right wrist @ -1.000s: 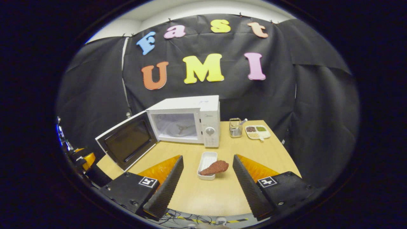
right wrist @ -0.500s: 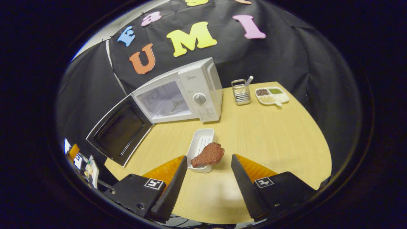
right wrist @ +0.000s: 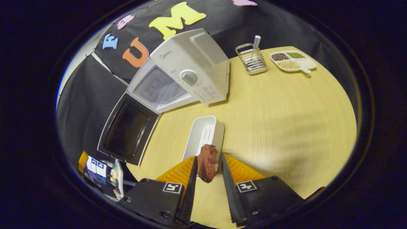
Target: Open the microwave oven with the left hand, put the food in, and close the microwave oven.
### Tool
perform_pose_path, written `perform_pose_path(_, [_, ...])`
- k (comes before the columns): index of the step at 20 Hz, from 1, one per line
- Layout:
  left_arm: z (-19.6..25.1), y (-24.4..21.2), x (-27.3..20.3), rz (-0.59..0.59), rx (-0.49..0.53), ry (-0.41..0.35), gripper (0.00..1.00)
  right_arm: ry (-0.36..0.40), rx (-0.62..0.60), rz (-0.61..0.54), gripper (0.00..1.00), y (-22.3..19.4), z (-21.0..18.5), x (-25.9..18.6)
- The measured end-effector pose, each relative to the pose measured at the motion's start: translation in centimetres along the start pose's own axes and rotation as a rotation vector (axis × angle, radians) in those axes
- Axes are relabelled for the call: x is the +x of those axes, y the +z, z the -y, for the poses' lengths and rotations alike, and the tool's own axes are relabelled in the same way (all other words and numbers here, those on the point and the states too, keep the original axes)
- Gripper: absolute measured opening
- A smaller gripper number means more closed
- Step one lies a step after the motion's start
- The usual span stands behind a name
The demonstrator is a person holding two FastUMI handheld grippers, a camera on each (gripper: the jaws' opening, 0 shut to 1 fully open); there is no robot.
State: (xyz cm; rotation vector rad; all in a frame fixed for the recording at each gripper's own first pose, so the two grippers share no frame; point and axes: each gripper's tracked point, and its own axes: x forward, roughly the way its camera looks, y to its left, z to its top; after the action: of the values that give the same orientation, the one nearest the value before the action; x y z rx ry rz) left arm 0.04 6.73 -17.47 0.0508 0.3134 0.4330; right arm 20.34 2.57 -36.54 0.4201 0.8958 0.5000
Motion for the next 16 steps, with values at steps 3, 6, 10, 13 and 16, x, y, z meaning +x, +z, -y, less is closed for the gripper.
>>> perform_pose_path(3, [1.1, 0.3, -0.4, -0.010, -0.002, 0.017, 0.94, 0.046, 0.044, -0.034, 0.14, 0.1, -0.1, 0.2])
perform_pose_path(6, [1.3, 0.6, -0.6, -0.003, 0.028, 0.024, 0.94, 0.072, 0.067, -0.055, 0.10, 0.3, -0.4, 0.2])
perform_pose_path(10, [1.2, 0.9, -0.6, 0.002, 0.023, 0.018, 0.94, 0.040, -0.071, -0.015, 0.17, 2.0, -1.3, -1.8])
perform_pose_path(13, [1.4, 0.9, -0.4, 0.004, 0.004, -0.007, 0.94, 0.050, -0.174, 0.028, 0.17, 4.0, -3.9, -3.9])
perform_pose_path(16, [0.9, 1.4, 0.1, 0.022, 0.001, -0.043, 0.94, 0.063, -0.232, 0.101, 0.17, 6.2, -7.6, -5.9])
